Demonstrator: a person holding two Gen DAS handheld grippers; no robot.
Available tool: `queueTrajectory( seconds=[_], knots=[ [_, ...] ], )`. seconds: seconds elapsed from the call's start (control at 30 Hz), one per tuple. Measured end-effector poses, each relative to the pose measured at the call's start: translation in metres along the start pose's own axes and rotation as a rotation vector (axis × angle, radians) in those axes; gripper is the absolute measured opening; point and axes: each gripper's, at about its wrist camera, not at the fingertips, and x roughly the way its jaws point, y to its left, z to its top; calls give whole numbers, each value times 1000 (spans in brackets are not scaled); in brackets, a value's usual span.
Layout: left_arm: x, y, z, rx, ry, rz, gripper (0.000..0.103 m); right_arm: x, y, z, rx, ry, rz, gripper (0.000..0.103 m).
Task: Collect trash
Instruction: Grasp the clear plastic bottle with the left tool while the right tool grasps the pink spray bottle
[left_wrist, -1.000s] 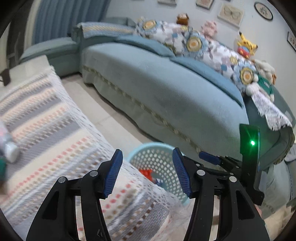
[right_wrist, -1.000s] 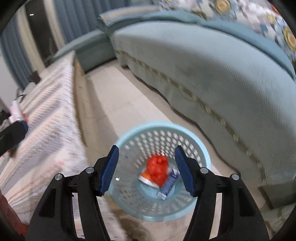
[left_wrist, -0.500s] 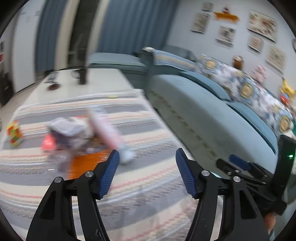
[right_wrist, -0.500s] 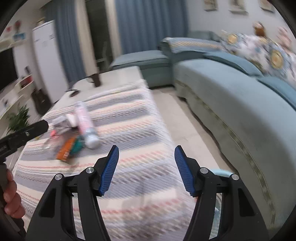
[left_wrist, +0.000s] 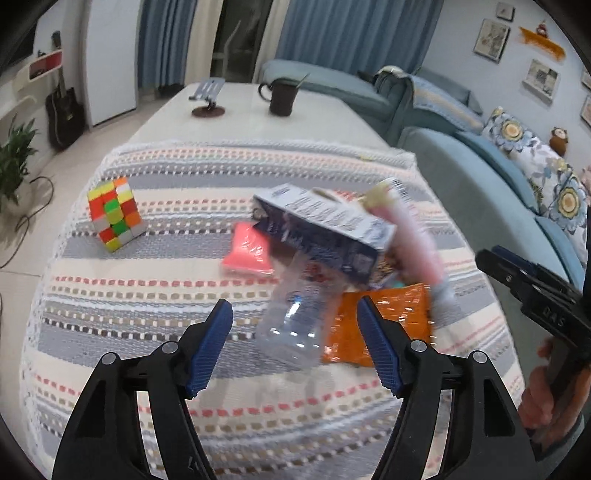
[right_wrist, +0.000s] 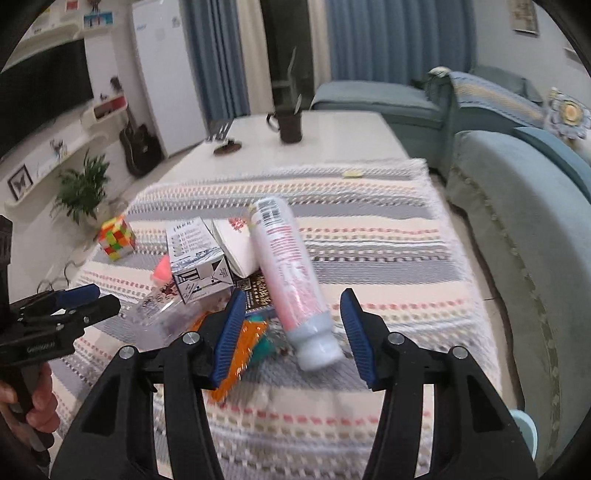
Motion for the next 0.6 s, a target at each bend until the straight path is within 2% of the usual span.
queueTrajectory(
  seconds=[0.13,0.3,0.6],
  knots=[
    [23,-3,3,8,51,-11,68,29,6,1,-18,47,2,50],
    [54,-10,6,51,118,16,67,57,5,3,-32,90,-4,50],
    [82,-18,5,91,192,17,63,94,-2,8,-30,148,-20,55]
  ],
)
